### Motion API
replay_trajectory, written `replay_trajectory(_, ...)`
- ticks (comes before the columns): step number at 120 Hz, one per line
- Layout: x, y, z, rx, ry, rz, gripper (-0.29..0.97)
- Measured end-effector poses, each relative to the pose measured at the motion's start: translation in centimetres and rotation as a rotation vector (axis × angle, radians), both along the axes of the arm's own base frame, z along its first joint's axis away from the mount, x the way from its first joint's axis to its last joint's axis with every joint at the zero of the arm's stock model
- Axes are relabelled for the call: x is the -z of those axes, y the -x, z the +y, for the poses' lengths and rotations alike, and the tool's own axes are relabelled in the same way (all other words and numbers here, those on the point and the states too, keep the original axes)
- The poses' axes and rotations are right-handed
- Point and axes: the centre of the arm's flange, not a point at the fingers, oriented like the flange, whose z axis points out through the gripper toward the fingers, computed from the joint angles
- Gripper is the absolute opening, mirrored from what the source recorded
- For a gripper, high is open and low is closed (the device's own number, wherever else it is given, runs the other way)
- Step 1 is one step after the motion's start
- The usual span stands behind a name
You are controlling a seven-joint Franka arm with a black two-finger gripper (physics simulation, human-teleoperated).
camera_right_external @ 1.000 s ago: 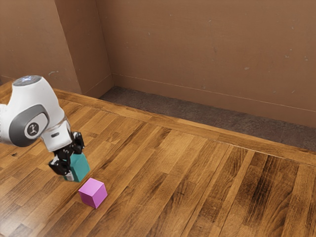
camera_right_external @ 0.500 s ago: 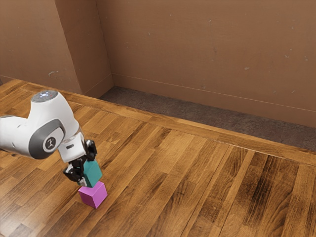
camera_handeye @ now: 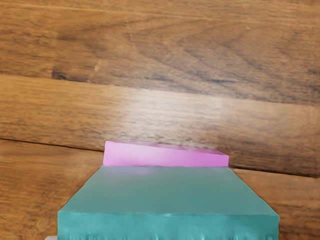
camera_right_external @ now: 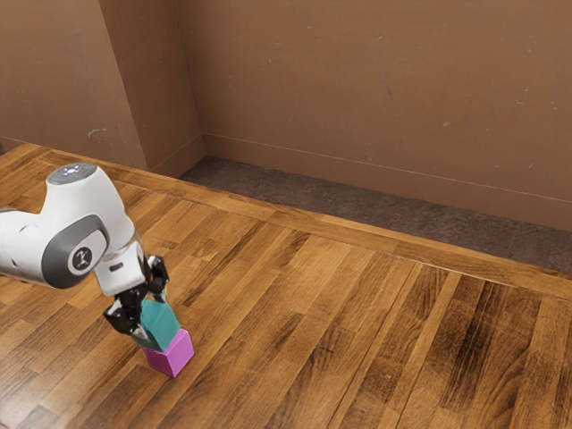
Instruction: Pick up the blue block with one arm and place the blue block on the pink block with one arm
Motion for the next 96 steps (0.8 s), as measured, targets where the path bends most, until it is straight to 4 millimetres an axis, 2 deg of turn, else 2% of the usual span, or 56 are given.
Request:
replay_trajectory(25, 0.1, 0.2, 0.0, 0.01, 0.001, 0.021, 0.61)
replay_trajectory(32, -1.5, -0.1, 0.0, 0.008, 0.005, -0.004, 0.62)
replay_trajectory(41, -5.1, -0.8, 0.8, -0.015, 0.022, -0.047, 0.64)
replay_trajectory(49, -9.6, -2.3, 1.1, -0.019, 0.038, -0.08, 0.65)
replay_trajectory(57, -15.4, -4.3, 0.8, -0.017, 0.055, -0.123, 0.66)
replay_trajectory(67, -23.7, -9.1, 0.7, -0.043, 0.034, -0.149, 0.67)
replay_trajectory(72, -27.0, -10.4, 0.9, -0.088, 0.015, -0.146, 0.67)
replay_trajectory(79, -29.0, -10.8, 1.2, -0.194, -0.002, -0.111, 0.67)
replay_trajectory(96, -30.1, -10.6, 1.6, -0.444, 0.003, -0.027, 0.68)
